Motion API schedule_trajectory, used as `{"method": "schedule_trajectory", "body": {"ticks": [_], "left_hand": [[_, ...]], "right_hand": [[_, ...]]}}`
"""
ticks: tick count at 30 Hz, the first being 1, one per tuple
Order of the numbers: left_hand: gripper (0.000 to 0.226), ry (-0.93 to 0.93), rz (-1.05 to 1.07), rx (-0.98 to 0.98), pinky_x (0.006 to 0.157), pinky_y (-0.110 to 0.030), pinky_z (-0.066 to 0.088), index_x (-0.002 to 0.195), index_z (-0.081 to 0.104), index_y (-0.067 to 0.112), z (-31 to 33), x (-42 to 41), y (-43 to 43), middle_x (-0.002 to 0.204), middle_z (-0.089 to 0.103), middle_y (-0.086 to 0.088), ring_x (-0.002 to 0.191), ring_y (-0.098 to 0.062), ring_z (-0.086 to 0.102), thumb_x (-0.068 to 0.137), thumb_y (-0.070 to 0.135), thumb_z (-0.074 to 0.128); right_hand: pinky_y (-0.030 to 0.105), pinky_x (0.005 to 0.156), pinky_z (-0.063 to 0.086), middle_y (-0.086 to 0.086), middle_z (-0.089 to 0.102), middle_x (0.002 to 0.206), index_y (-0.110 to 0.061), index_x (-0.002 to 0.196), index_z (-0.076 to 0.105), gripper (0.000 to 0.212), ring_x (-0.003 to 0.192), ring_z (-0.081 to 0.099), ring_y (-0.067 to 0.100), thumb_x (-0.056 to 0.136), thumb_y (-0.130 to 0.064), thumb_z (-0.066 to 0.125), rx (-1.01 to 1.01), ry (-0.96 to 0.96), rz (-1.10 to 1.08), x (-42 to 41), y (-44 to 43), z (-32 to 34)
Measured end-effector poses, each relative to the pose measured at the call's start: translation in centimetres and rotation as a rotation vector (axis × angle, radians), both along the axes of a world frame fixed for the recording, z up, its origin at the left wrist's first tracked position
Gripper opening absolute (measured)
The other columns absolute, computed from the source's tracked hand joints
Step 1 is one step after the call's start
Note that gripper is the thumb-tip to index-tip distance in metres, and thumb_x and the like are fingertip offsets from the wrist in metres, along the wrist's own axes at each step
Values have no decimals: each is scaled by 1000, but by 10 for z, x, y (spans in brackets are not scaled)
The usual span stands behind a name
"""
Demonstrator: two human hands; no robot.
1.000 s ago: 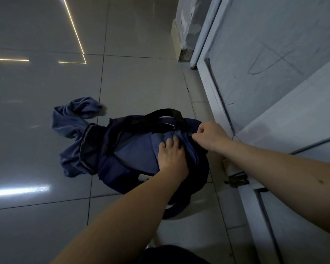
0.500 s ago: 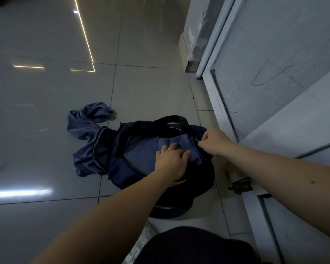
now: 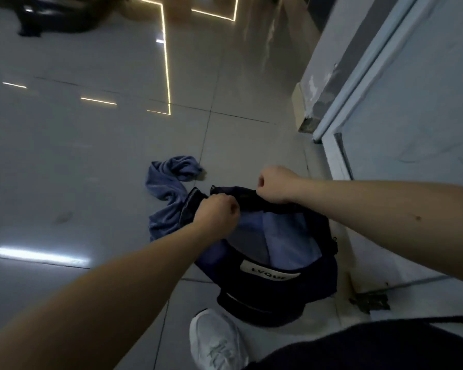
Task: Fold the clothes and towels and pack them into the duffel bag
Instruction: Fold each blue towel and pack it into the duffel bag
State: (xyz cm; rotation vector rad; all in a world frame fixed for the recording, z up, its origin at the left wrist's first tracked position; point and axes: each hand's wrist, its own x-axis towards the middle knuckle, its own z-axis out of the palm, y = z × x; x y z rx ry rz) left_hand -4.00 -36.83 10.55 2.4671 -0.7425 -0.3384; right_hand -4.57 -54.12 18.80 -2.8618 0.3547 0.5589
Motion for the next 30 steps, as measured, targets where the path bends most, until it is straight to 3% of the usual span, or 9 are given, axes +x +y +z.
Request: {"method": "schedule_trajectory", "body": {"ticks": [3, 7, 10, 13, 16, 19, 24, 28, 30], "left_hand": [[25, -1, 113, 46, 52, -33, 43, 69, 58, 18, -5, 32, 42, 72, 61, -5, 64, -27, 56, 93, 23, 50], [36, 62, 257, 40, 51, -34, 33, 60, 46, 12, -32, 71, 94, 59, 49, -9, 54, -25, 42, 97, 16, 49], [19, 186, 334, 130, 64, -37, 46, 97, 65, 8, -63, 98, 124, 90, 65, -11, 77, -29, 59, 99, 15, 47], [31, 334, 417, 175, 79, -38, 50, 126, 58, 9, -105, 114, 148, 119, 63, -13, 102, -31, 61, 100, 24, 50], [37, 372, 418, 179, 74, -38, 50, 104, 60, 6, -139, 122, 157, 107, 65, -15, 92, -33, 61, 93, 41, 60], [33, 367, 407, 232, 64, -36, 48, 90, 59, 8, -156, 122, 161, 93, 67, -13, 82, -32, 63, 90, 41, 63], [28, 368, 491, 158, 59, -33, 45, 83, 53, 14, -161, 123, 175, 74, 58, -6, 70, -26, 57, 90, 40, 58], [25, 308, 525, 82, 55, -33, 37, 86, 48, 12, -138, 126, 190, 73, 53, -5, 65, -20, 50, 92, 34, 58], [25, 277, 514, 84, 55, -35, 38, 87, 47, 11, -117, 126, 201, 74, 53, -7, 65, -20, 49, 93, 33, 58]], "right_hand": [[37, 83, 57, 14, 70, 104, -10, 101, 71, 22, 95, 65, 33, 88, -23, 59, -19, 40, 143, 40, 54, -16], [38, 79, 54, 16, 68, 105, -9, 101, 68, 19, 93, 64, 34, 90, -19, 57, -30, -12, 274, 92, 118, -59], [38, 64, 47, 18, 64, 89, -5, 88, 65, 11, 80, 60, 34, 91, -10, 56, 14, -11, 305, 127, 155, -99], [34, 58, 34, 12, 50, 74, -9, 77, 51, 18, 68, 46, 29, 92, -6, 60, -5, 47, 341, 155, 183, -141], [33, 64, 40, 4, 45, 73, -13, 80, 50, 24, 76, 49, 26, 89, -15, 71, -25, 124, 331, 172, 202, -177], [32, 69, 48, 1, 51, 81, -10, 90, 58, 39, 84, 58, 27, 78, -35, 85, -20, 214, 319, 174, 215, -206], [45, 102, 48, 12, 39, 140, -14, 122, 62, 42, 129, 42, 34, 88, -36, 73, -46, 205, 373, 167, 219, -232], [42, 101, 46, 14, 46, 134, -14, 113, 65, 24, 129, 38, 36, 95, -29, 62, -43, 86, 424, 161, 230, -211], [40, 88, 47, 12, 48, 117, -15, 97, 58, 10, 119, 45, 35, 95, -24, 60, 2, 35, 415, 155, 238, -189]]}}
